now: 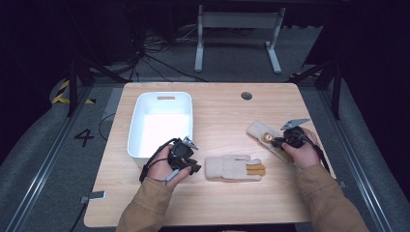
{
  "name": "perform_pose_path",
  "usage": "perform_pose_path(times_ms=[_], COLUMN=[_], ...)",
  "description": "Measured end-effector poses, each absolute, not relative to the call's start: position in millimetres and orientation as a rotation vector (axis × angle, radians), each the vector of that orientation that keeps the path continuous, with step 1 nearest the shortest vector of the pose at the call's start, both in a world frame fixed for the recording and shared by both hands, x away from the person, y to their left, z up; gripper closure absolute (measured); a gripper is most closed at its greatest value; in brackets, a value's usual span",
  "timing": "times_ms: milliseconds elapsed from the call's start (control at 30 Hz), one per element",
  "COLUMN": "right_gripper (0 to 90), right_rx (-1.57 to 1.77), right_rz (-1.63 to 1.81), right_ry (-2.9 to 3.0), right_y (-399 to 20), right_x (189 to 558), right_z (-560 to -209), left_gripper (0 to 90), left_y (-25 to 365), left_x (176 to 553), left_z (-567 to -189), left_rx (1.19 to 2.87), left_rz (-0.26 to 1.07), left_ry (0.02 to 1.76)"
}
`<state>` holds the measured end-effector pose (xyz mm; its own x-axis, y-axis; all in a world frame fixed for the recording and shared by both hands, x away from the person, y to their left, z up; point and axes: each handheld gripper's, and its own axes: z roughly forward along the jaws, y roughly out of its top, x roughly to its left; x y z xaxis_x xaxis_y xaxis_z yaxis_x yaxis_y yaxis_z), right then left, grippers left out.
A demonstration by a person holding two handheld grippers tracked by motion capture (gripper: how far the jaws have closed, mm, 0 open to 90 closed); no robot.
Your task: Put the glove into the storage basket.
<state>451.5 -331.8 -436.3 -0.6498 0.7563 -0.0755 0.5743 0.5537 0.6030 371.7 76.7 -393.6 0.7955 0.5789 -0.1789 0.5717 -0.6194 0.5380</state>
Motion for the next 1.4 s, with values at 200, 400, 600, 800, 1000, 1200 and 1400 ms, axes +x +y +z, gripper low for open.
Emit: perform_pose_path(times_ms=[200, 400, 600, 800, 1000, 1200, 1400], right_gripper=[81.1, 81.3, 81.5, 81.6, 81.6, 81.6, 81.6], right_rx=[1.058, 1.016, 0.943, 0.879, 0.810, 0.721, 0.658], right_rz=[0.829, 0.874, 0.906, 0.942, 1.006, 1.068, 1.118], right_ry=[2.433, 2.419, 2.412, 2.415, 2.434, 2.468, 2.491], right_y=[-336, -335, -327, -316, -305, -289, -274], right_x=[444, 436, 423, 414, 406, 398, 392], right_z=[-420, -405, -387, -375, -366, -361, -360], left_gripper=[73.2, 73.1, 73.2, 73.2, 73.2, 73.2, 73.5], left_y=[76, 74, 72, 71, 71, 71, 71], left_x=[372, 373, 374, 374, 374, 374, 374], left_z=[-393, -392, -392, -392, -392, -392, -392], left_rx=[2.391, 2.395, 2.394, 2.394, 2.393, 2.396, 2.395], left_rz=[0.019, 0.016, 0.013, 0.013, 0.012, 0.012, 0.012], left_ry=[0.845, 0.835, 0.828, 0.826, 0.827, 0.824, 0.821])
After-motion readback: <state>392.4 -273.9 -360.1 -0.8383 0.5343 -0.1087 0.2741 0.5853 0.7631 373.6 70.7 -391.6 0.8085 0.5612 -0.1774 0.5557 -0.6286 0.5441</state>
